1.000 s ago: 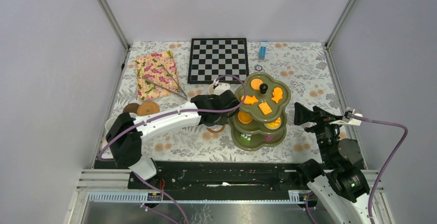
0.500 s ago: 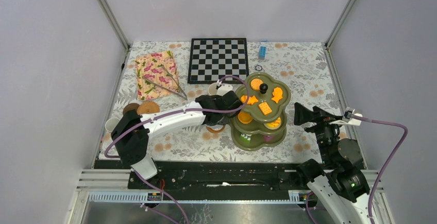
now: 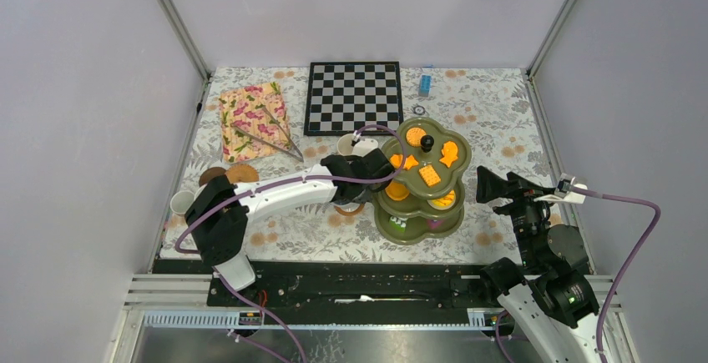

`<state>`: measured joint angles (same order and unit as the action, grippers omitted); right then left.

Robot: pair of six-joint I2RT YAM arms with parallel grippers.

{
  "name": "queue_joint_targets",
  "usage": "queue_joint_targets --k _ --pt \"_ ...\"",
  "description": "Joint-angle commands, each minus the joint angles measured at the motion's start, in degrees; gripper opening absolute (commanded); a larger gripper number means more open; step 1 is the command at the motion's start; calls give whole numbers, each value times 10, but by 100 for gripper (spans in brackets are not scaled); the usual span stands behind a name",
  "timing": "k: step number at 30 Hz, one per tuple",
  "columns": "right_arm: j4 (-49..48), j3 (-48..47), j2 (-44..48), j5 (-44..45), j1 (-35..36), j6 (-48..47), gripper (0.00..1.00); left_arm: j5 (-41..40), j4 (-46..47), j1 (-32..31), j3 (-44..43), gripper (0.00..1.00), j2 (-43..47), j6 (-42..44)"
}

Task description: Serve the afternoon tea

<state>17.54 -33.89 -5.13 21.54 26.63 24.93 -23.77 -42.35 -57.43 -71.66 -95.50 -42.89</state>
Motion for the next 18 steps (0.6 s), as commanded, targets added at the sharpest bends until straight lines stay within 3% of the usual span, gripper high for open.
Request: queue_joint_targets --k 1,18 --pt "-11 -14 -2 12 3 -2 98 -34 11 0 -34 0 5 9" --pt "-15 -9 2 10 3 -6 98 -15 7 0 -35 3 -20 3"
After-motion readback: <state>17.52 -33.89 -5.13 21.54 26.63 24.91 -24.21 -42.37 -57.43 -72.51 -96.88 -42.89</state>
